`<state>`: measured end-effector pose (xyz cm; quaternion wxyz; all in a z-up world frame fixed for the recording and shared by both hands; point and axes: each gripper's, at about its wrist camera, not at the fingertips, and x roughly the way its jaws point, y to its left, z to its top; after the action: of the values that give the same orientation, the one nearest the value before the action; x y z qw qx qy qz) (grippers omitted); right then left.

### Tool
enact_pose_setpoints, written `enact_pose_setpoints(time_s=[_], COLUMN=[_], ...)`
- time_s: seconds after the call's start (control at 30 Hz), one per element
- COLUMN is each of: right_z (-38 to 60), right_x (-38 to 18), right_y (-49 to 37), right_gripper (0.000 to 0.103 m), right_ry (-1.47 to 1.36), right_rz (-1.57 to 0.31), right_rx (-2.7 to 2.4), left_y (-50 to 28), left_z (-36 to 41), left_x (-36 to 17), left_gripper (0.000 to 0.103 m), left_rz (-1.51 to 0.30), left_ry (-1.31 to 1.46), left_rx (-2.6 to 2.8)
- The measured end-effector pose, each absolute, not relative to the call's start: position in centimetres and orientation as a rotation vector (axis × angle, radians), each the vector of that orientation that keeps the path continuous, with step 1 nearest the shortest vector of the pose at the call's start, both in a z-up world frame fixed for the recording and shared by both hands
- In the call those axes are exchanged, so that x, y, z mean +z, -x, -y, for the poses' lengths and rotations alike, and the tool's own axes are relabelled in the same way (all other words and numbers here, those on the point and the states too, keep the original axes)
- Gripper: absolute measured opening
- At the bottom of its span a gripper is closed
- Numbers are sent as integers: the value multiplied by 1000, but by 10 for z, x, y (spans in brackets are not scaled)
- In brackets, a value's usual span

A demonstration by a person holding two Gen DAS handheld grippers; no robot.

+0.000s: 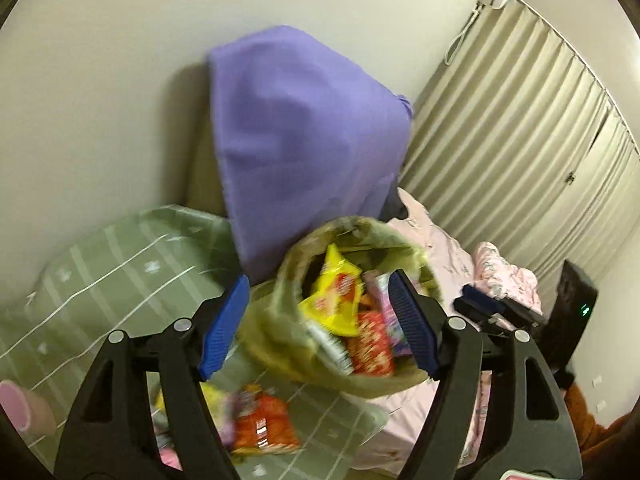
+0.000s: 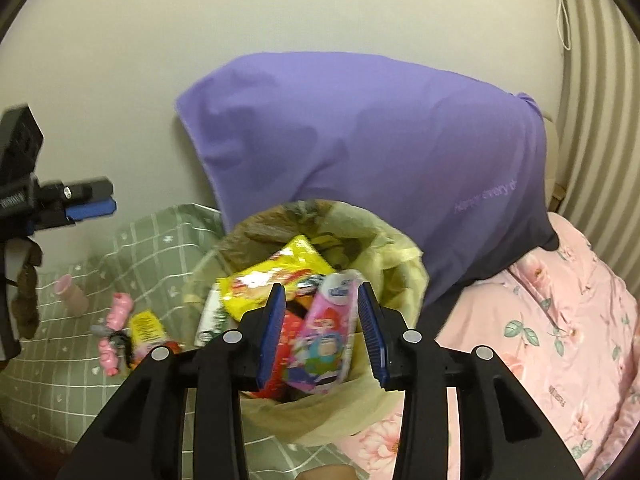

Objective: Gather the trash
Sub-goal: 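Move both tools back to the snacks on the bed cover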

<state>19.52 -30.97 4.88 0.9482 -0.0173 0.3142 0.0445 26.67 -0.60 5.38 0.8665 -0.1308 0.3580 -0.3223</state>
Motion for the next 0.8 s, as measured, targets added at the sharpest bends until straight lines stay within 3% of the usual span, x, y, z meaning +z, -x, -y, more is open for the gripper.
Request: enact_pose_setpoints(time_s=[0.13,0.43,0.73,0.8], right_z=[291,222,199,202], right_x=[47,10,-26,-34], right_y=[-190,-184,-184,-184], right_gripper=[49,49,49,49], right_ry=[-20,28,38,46], right_rz=[-648,-781,-878,-899], right_rx=[206,408,452,432], left_y=[-254,-233,-224,-224], left_z=[-33,-96,-52,-35], left_x=[27,-35,-68,-74], left_gripper=[69,69,68,62], left_rz=[-774,-881,-969,-982], left_ry=[248,282,79,6], left_rx=[-562,-350,-457,-484])
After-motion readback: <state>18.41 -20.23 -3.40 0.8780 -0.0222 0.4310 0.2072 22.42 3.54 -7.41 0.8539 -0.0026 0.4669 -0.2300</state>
